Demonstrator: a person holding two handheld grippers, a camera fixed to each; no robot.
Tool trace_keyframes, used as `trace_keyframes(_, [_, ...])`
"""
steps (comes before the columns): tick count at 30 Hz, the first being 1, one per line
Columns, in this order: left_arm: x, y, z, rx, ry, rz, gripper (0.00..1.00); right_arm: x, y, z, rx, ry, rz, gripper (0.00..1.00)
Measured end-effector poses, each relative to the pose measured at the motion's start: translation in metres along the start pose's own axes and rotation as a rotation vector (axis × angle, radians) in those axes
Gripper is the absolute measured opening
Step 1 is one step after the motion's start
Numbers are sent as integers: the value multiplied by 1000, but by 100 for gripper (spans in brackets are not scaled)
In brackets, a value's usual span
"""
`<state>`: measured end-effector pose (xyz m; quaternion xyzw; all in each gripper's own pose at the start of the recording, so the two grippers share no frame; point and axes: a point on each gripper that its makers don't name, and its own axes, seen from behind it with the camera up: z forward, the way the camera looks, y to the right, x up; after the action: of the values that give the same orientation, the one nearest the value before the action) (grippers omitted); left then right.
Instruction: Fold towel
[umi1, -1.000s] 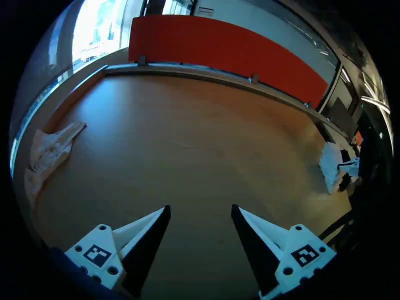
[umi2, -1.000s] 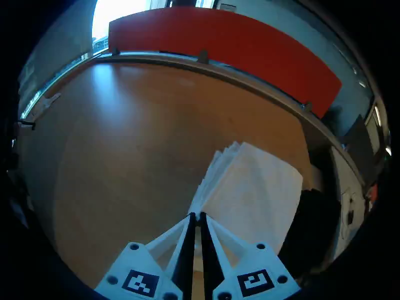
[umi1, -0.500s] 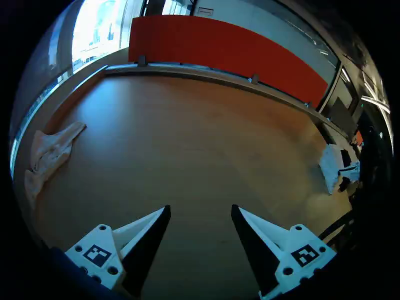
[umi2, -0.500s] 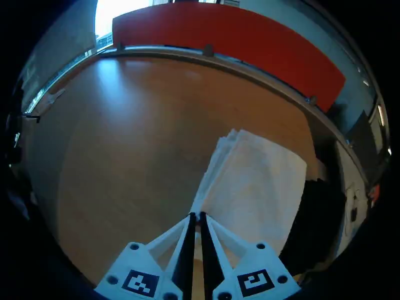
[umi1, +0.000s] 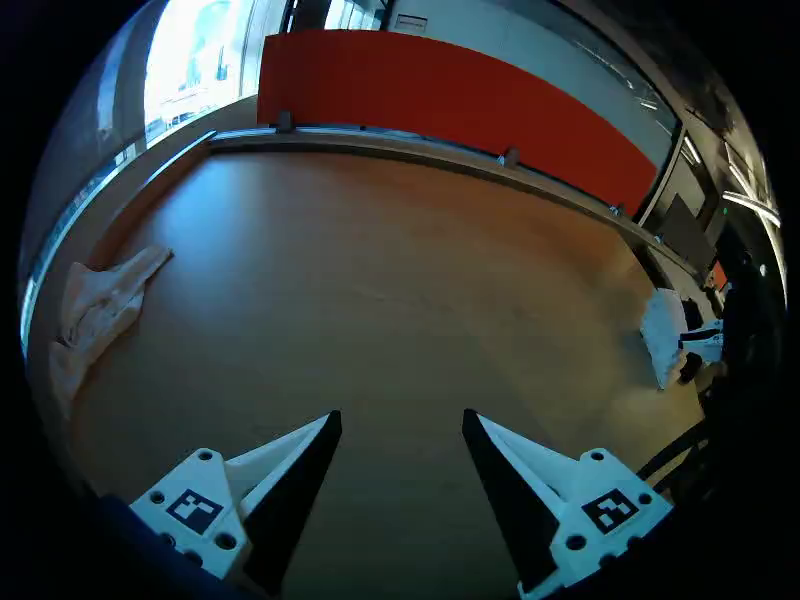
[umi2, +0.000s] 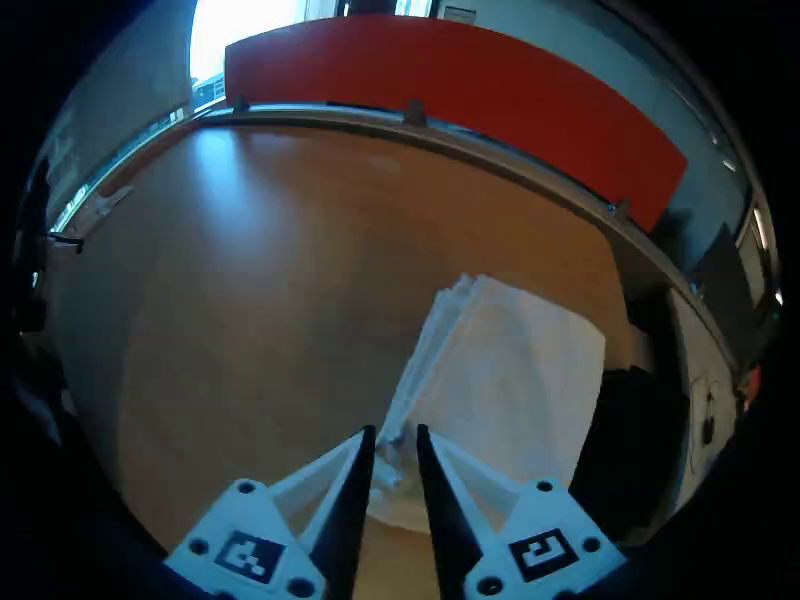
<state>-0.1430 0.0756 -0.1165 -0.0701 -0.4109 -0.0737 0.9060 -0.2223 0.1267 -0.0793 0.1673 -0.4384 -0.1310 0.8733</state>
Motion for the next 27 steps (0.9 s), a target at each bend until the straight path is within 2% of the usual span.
trace_keyframes(3, [1, 0, 1, -1, 1, -2, 89, 5, -2, -1, 1, 21, 4, 55])
trace_keyframes(9, [3, 2, 3, -5, 2, 4, 90, 9, -1, -3, -12, 43, 18, 83])
trace_keyframes(11, [4, 4, 3, -9, 2, 6, 90, 12, 1, -4, -21, 51, 22, 97])
trace_keyframes(13, [5, 5, 4, -12, 5, 9, 90, 14, 2, -4, -27, 60, 26, 100])
trace_keyframes(22, [12, 6, 5, -17, 19, 5, 89, 27, -1, -6, -43, 105, 42, 100])
trace_keyframes(27, [20, 6, 4, -23, 42, 4, 90, 44, -5, -11, -54, 166, 61, 100])
